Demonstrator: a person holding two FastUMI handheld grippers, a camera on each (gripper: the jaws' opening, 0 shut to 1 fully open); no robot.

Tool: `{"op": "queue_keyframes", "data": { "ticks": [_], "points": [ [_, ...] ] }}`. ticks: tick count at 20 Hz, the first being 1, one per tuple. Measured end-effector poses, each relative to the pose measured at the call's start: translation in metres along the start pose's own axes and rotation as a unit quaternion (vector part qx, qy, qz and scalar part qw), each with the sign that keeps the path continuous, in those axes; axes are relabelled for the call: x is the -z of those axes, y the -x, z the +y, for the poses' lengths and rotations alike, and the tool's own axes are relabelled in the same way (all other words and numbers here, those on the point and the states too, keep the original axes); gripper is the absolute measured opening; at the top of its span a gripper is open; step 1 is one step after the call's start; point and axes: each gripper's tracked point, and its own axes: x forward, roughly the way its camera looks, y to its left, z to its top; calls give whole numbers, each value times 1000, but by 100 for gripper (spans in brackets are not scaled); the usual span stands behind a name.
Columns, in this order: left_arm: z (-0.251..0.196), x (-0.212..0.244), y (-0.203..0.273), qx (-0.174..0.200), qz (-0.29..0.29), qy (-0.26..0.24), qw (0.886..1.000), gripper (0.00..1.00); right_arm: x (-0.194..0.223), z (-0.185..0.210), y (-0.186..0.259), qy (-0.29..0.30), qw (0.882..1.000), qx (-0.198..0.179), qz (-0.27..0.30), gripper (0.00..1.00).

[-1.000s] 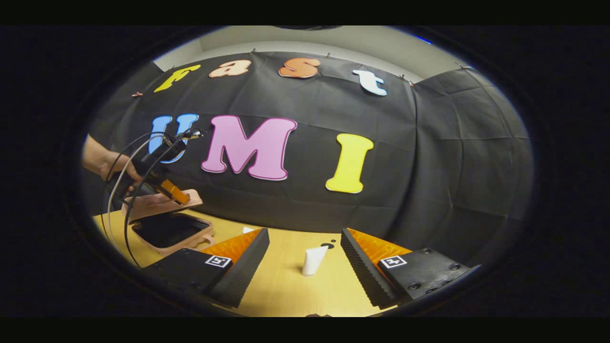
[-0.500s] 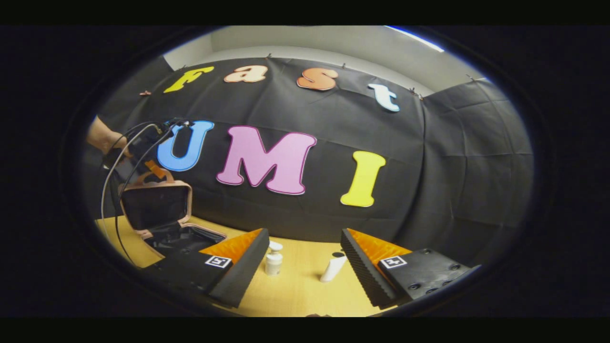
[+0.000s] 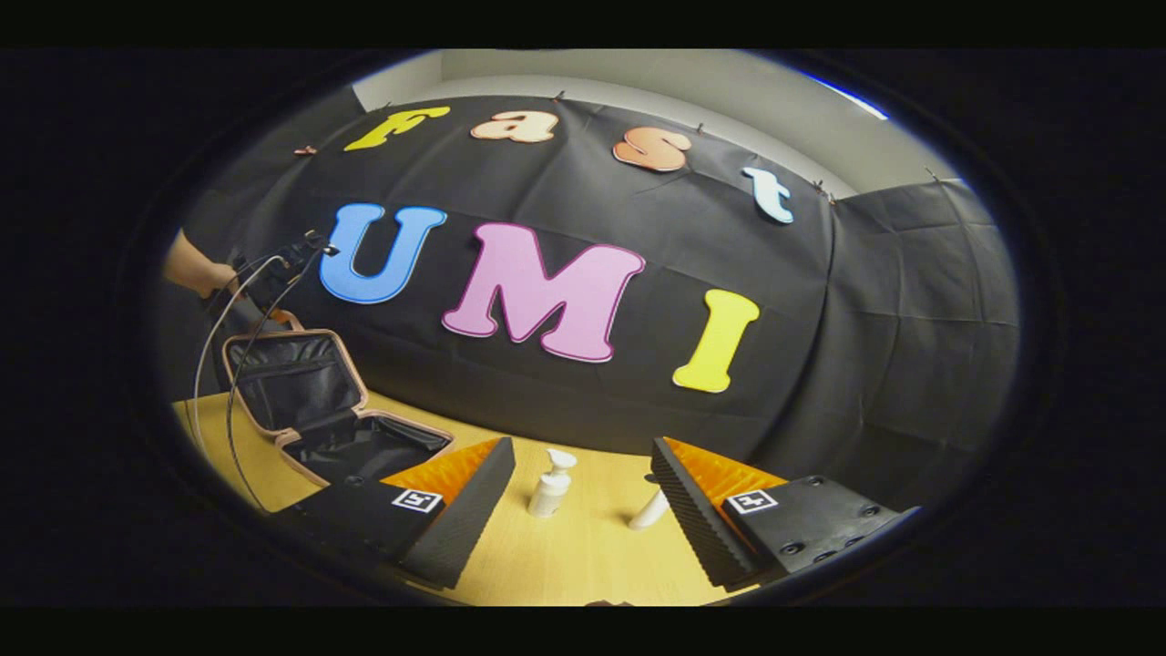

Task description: First open the suitcase, pack the skin care products into it, and then close the suitcase.

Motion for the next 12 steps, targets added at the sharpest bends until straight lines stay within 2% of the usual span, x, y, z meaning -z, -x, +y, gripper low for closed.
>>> {"op": "queue_keyframes", "data": {
  "ticks": [4, 5, 6, 9, 12],
  "points": [
    [22, 67, -55, 1, 14, 41, 999, 13, 42, 14, -6, -29, 998, 21, 59, 97],
    [22, 87, -72, 2, 22, 50, 999, 9, 51, 15, -6, -30, 997, 23, 67, 98],
    [20, 104, -83, 4, 31, 59, 998, 13, 57, 20, -6, -23, 997, 21, 73, 97],
    [14, 141, -104, 10, 61, 90, 994, 13, 67, 18, -5, 11, 996, 21, 82, 97],
    [34, 147, -107, -32, 42, 105, 993, 19, 66, 7, -8, -5, 996, 33, 81, 97]
  ]
}}
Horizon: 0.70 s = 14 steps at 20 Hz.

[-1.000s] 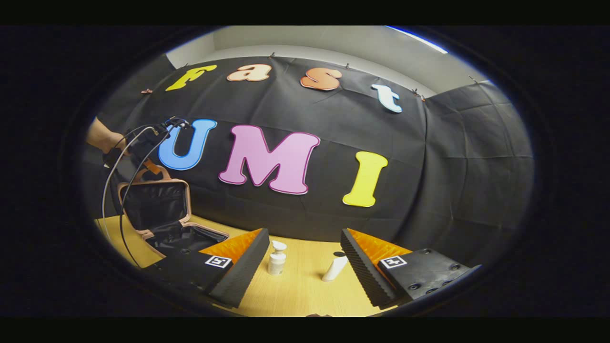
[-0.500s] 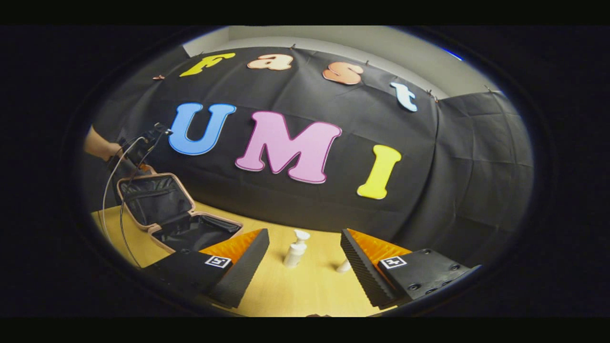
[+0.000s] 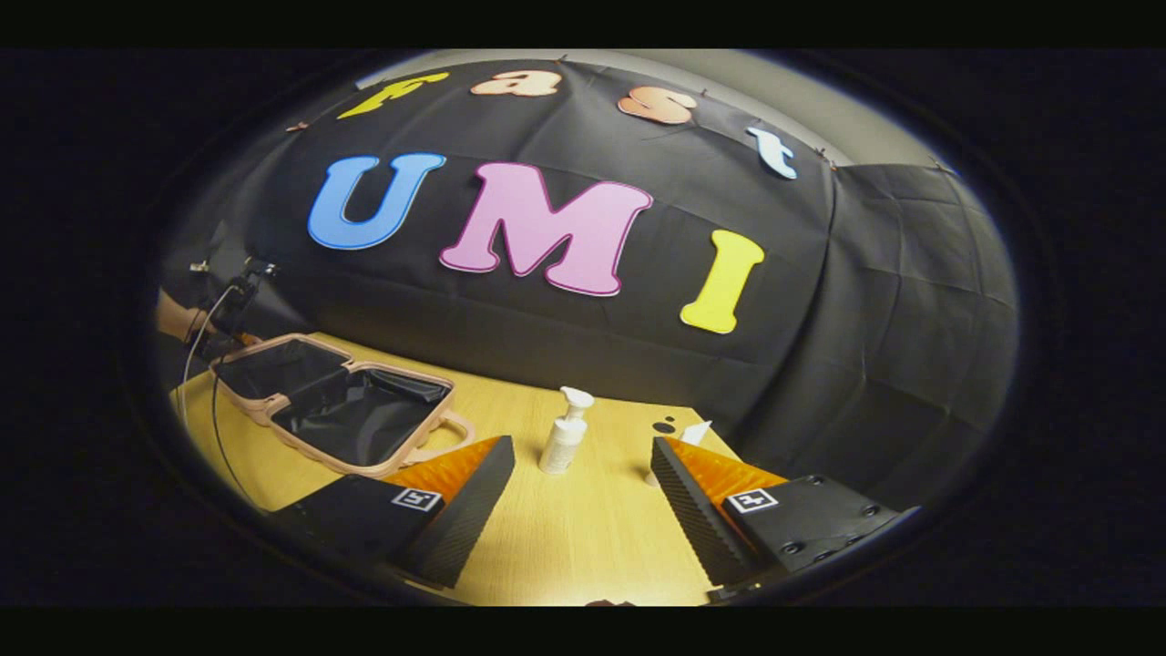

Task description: First open the suitcase, pack the skin care products into it, and then close the suitcase.

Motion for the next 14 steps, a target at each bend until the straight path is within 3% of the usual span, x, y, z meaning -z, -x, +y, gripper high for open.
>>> {"op": "queue_keyframes", "data": {
  "ticks": [1, 3, 4, 6, 10, 14],
  "points": [
    [0, -7, 6, 0, -13, 7, 1000, 31, -1, -2, -2, 0, 1000, 2, -3, 97],
    [4, -16, 28, -14, -30, 13, 999, 42, -5, -5, -5, 5, 1000, 2, -13, 96],
    [2, -22, 40, -26, -48, 3, 998, 67, -8, -8, -8, 4, 1000, 1, -24, 97],
    [-7, -50, 73, -47, -121, -26, 991, 100, -11, -15, -20, -1, 999, 2, -39, 97],
    [-85, -99, 161, -30, -250, -17, 968, 98, -26, -40, -44, 5, 996, 18, -90, 97],
    [-207, -88, 239, 45, -303, 74, 949, 98, -16, -56, -67, -4, 994, -1, -113, 96]
  ]
}}
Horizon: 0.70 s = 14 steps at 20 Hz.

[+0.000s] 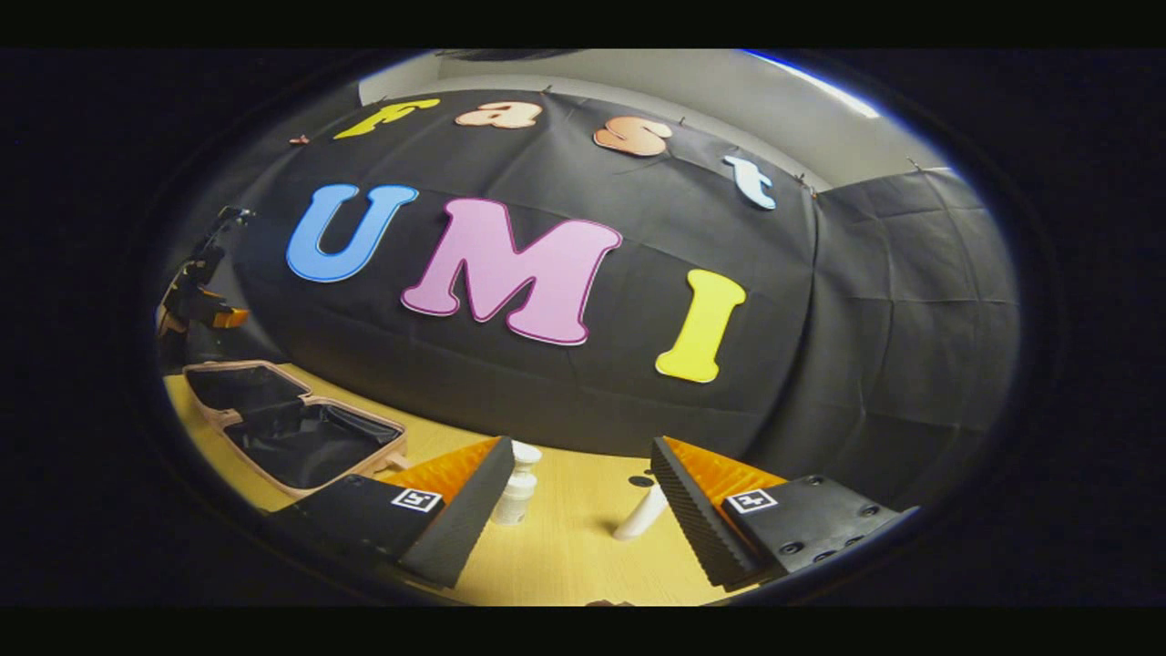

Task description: First open the suitcase, pack the skin care products into it, and then close the suitcase.

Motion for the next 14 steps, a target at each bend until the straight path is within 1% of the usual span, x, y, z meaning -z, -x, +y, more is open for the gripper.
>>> {"op": "queue_keyframes", "data": {
  "ticks": [1, 4, 5, 7, 9, 11, 14],
  "points": [
    [-35, 4, 12, 17, -6, 7, 1000, 98, 7, -7, -4, -13, 1000, 0, 4, 96],
    [-132, 28, 49, 62, -12, -7, 998, 98, 33, -35, -16, -34, 999, 13, 18, 97],
    [-169, 42, 63, 84, -3, -5, 996, 98, 45, -43, -19, -30, 999, 15, 27, 97],
    [-236, 65, 90, 126, 23, 5, 992, 98, 69, -56, -19, -17, 999, 4, 47, 97],
    [-283, 80, 101, 155, 32, 3, 987, 98, 82, -72, -16, -11, 999, 1, 52, 97],
    [-322, 104, 108, 171, 50, -9, 984, 98, 96, -88, -15, -11, 998, 7, 60, 97],
    [-373, 135, 115, 195, 82, 3, 977, 98, 117, -106, -19, -16, 997, 14, 77, 97]
  ]
}}
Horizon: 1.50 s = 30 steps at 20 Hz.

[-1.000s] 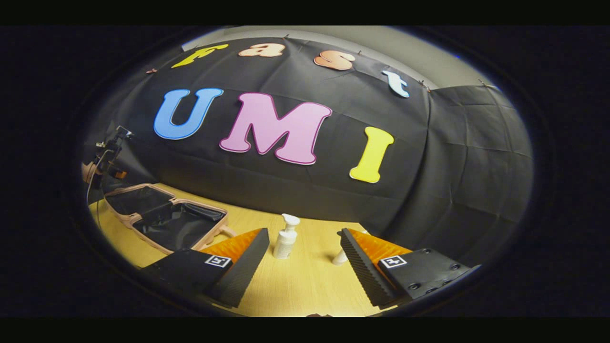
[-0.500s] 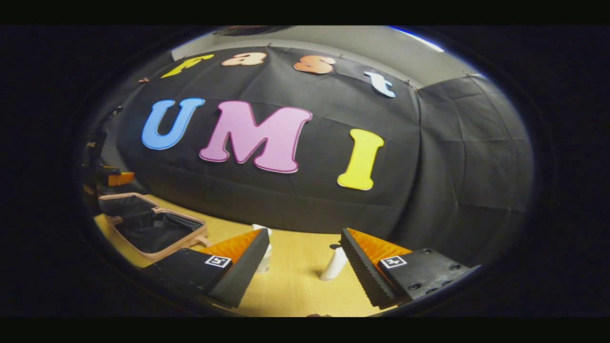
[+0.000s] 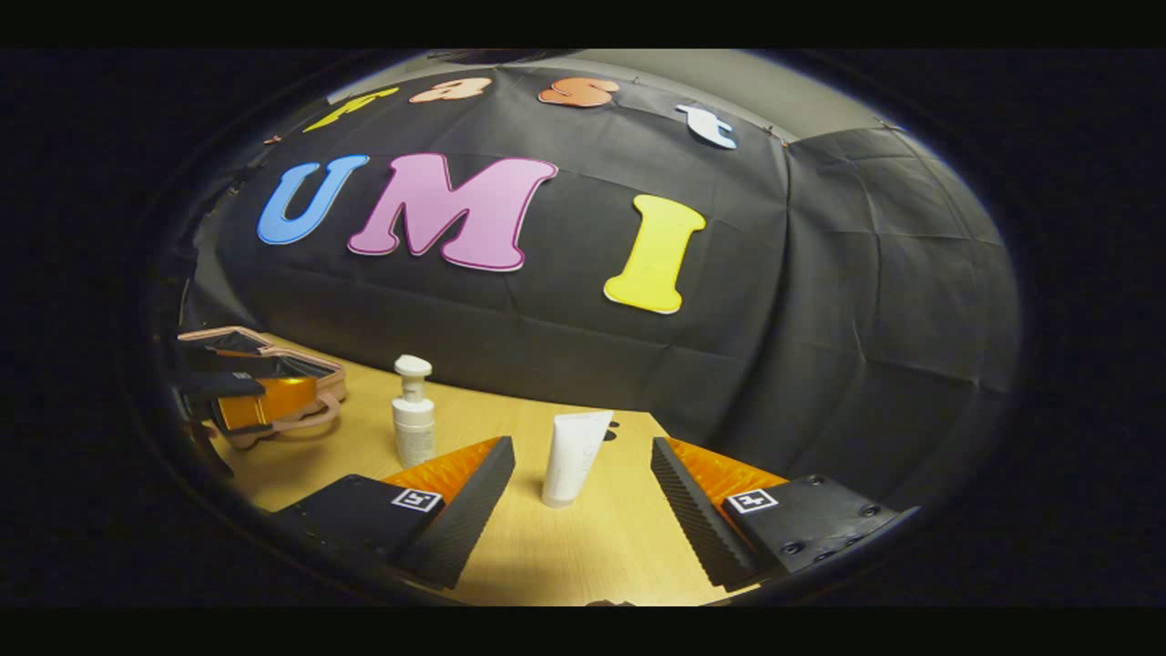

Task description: First open the suitcase, pack the skin care products into it, and then close the suitcase.

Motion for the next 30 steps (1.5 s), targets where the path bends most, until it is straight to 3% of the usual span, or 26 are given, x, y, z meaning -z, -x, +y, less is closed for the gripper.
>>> {"op": "queue_keyframes", "data": {
  "ticks": [9, 16, 23, 25, 30],
  "points": [
    [-59, 61, -46, -18, 49, 21, 998, 98, 46, -20, -19, -26, 998, -5, 48, 97],
    [-73, 57, -105, -11, 40, 2, 999, 98, 59, -1, -34, -43, 997, -24, 65, 97],
    [-71, 49, -150, 1, 43, 4, 999, 97, 87, 22, -75, -68, 992, -12, 105, 97],
    [-67, 48, -150, 3, 46, 5, 999, 67, 92, 28, -87, -55, 993, -12, 104, 97],
    [-51, 51, -138, 3, 57, 4, 998, 64, 114, 20, -117, -81, 987, 27, 134, 97]
  ]
}}
